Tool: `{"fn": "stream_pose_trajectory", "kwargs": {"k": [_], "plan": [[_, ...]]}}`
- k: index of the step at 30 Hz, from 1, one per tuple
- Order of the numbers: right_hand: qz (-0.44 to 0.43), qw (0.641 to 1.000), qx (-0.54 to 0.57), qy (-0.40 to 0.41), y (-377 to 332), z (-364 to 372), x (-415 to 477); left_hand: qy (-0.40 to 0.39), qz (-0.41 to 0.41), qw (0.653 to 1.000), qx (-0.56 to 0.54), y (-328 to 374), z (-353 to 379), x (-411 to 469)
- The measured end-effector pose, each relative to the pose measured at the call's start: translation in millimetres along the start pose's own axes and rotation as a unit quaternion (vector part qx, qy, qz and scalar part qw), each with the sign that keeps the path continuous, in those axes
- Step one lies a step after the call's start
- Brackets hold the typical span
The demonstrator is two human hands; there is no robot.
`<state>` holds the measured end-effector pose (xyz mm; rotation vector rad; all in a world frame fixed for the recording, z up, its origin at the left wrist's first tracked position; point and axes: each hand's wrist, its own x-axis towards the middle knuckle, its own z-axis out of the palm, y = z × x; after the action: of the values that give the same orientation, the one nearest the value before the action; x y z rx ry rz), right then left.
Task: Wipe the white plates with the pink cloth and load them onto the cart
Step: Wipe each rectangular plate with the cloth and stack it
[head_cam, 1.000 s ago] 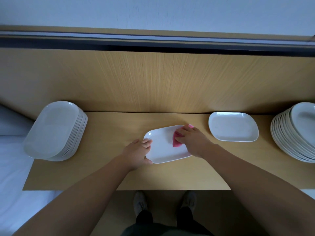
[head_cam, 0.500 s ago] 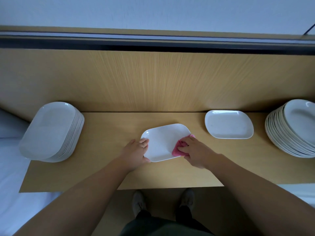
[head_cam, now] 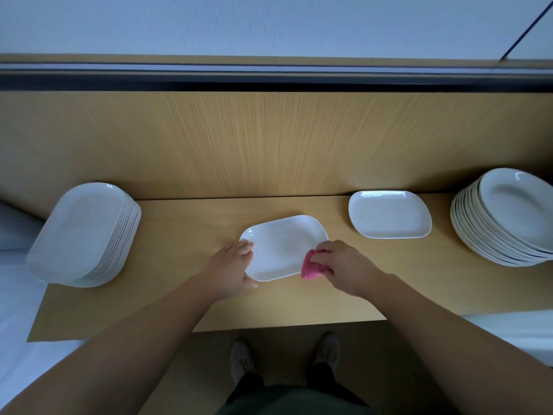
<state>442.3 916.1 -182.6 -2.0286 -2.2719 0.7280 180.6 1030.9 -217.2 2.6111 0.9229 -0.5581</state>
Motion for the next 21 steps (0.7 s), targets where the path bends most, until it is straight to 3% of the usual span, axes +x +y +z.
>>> {"fn": "stream_pose_trajectory", "kwargs": {"k": [5, 11, 15, 21], "plan": [[-0.016, 0.998, 0.013, 0.051, 13, -8, -4, 0.041, -0.009, 0.999, -0.004, 22, 13, -2], [-0.067, 0.994, 0.004, 0.084, 22, -15, -4, 0.027, -0.021, 0.999, 0.032, 33, 22, 0], [-0.089, 0.986, 0.005, 0.138, 25, -27, -1, 0.062, -0.026, 0.998, -0.020, 42, 4, -1], [-0.122, 0.972, 0.010, 0.202, 18, -56, 5, 0.093, -0.111, 0.986, -0.087, 58, -59, -12]]}}
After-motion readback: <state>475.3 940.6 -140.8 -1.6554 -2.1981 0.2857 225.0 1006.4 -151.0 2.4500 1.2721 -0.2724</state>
